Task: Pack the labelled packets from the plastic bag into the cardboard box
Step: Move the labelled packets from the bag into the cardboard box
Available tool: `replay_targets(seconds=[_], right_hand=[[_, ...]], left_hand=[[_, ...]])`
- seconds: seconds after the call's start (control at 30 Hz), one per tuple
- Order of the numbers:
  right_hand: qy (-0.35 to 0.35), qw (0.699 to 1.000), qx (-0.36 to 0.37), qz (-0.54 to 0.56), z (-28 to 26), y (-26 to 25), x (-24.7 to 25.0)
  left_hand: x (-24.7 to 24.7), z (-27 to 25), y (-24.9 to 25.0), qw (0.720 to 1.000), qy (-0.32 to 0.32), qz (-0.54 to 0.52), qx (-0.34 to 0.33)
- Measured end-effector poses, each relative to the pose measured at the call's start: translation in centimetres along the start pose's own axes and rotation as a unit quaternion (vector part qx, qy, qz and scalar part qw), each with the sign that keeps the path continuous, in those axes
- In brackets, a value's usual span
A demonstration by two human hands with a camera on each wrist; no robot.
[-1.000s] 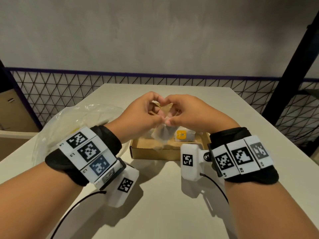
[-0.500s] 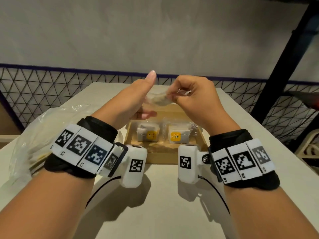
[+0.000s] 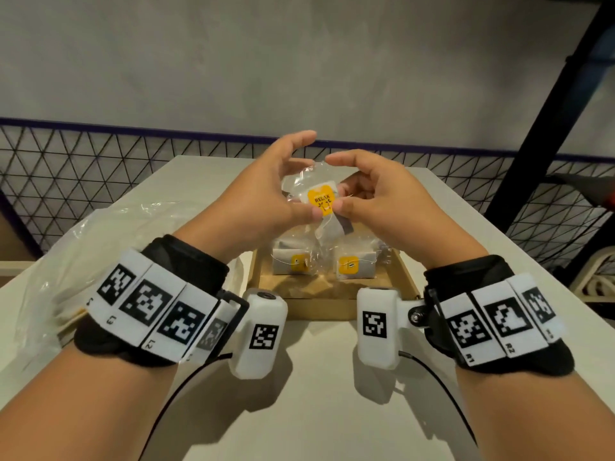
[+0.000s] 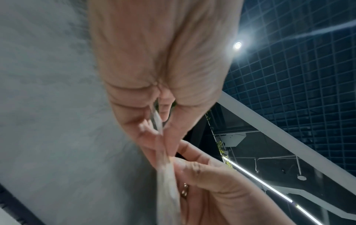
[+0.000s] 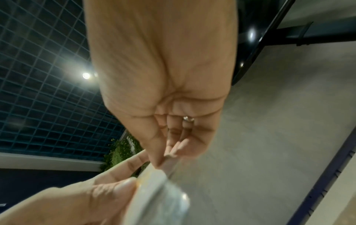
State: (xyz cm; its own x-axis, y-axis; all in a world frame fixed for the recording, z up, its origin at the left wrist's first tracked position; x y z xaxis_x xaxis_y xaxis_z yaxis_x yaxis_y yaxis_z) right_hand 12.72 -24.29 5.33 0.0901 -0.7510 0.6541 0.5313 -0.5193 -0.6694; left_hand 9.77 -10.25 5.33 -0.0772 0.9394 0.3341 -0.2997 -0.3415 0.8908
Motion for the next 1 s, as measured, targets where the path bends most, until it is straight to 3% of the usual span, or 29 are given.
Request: replay_targets(seconds=[0.1,0.2,0.27,0.33,0.4,0.5,0.6,0.87,1.0], right_hand=[[0.030,0.999,0.009,-0.015,0.0,-0.1,0.5],[0.060,0.996,0.005,-0.059,-0.1,0.1,1.5],[0.068,0.994,0.002,-0.087,-0.1,0.3,1.9],[0.075,0.992,-0.002,-0.102,-0.1,0.4,2.1],[0.074,0.991,-0.006,-0.110,-0.1,0.3,2.0],[0.070,0.989,-0.007,-0.133,-0.1,0.3,1.7],[0.070,0.987,-0.004,-0.147,-0.1,0.3,1.7],[0.073,0.985,-0.003,-0.156,-0.1,0.3,1.8],[0.075,0.985,-0.006,-0.157,0.0,0.5,1.9]], left_hand=[[1.2,-0.5,0.1,0.999,0.020,0.034,0.029],[4.2,-0.8,-0.5,0.981,0.033,0.163,0.099],[6.0,-0.8,-2.2,0.935,-0.005,0.302,0.185],[7.2,-0.9,-4.3,0.864,-0.060,0.419,0.272],[7.9,-0.7,-6.2,0.815,-0.086,0.469,0.329],[8.0,-0.4,-8.8,0.792,-0.112,0.462,0.384],[8.1,0.3,-11.1,0.764,-0.155,0.486,0.395],[7.3,-0.1,-9.3,0.773,-0.117,0.515,0.352],[8.2,0.3,-6.8,0.823,-0.001,0.496,0.277]])
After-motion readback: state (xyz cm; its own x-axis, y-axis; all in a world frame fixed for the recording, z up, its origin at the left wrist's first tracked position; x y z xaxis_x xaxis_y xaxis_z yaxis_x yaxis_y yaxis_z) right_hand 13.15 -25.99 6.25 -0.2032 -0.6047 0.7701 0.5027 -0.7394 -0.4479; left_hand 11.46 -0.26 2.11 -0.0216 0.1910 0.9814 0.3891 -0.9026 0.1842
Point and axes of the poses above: each hand's wrist, its own z-axis towards the middle knuckle, its own x-axis out of the back of the hand, y = z × x, the point moved 4 cm from there along z, towards the middle knuckle, and after that the axes turned 9 degrees about -z, right-handed, at the moved point
